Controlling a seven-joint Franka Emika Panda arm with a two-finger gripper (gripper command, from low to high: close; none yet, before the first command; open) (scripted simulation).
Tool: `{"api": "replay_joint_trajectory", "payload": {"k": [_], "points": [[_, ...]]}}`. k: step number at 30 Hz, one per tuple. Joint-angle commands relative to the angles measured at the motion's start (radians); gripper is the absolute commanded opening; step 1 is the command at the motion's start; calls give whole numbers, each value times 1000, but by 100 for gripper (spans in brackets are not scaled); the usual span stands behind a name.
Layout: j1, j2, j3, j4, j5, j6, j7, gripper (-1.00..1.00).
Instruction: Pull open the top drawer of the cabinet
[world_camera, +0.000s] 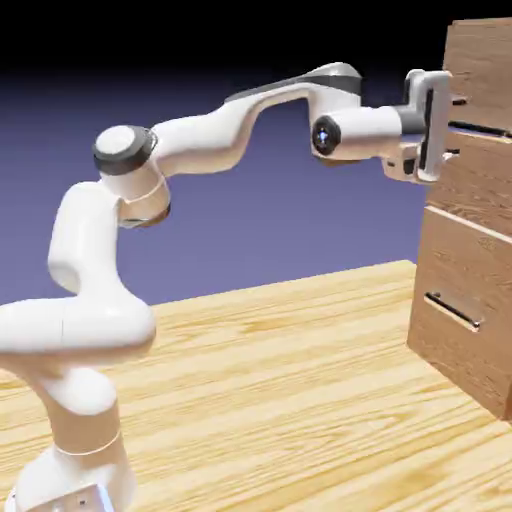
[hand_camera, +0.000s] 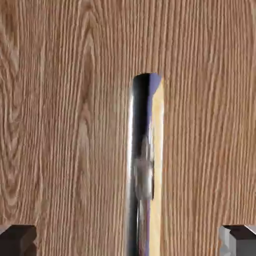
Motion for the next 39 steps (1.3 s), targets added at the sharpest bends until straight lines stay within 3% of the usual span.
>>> {"api": "replay_joint_trajectory", "payload": {"k": [1,7,8,25,39], "points": [[-31,-7,14,36,-4,7,16,0],[-187,-45,86,221,-24,45,101,0],[-187,-45,86,221,-24,45,101,-100],[326,-15,-211,-358,-14,-80,-66,-100],[814,-195,-559,-837,-203,-121,-16,-100]]}}
